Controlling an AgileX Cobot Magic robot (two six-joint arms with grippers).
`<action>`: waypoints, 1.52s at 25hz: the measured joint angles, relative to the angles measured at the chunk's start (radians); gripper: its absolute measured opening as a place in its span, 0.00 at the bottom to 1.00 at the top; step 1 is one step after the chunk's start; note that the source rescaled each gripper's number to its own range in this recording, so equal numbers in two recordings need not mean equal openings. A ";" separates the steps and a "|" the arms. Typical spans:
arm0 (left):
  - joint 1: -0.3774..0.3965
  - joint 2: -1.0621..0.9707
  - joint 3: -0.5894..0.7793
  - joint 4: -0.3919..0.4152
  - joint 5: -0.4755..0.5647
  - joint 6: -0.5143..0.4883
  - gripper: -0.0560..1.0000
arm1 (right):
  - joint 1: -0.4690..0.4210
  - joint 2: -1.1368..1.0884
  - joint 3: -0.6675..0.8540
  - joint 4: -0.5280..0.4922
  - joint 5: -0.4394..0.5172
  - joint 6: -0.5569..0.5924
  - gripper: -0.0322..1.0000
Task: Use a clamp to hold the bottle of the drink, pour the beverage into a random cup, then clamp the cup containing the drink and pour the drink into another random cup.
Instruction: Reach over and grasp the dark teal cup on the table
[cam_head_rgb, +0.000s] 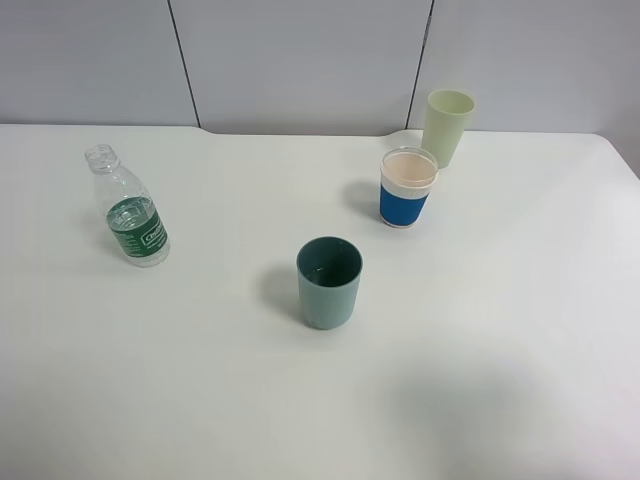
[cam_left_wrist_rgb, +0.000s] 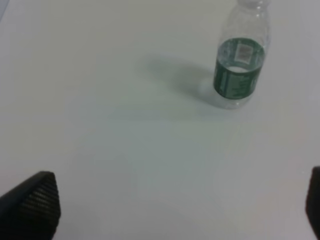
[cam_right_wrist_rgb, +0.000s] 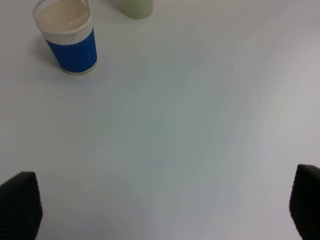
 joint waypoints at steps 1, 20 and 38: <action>0.000 0.000 0.000 -0.002 0.001 -0.006 1.00 | 0.000 0.000 0.000 0.000 0.000 0.000 1.00; -0.029 0.000 0.000 -0.016 0.001 -0.038 1.00 | 0.000 0.000 0.000 0.000 0.000 0.000 1.00; -0.029 0.000 0.000 -0.016 0.002 -0.038 1.00 | 0.000 0.000 0.000 0.000 0.000 0.000 1.00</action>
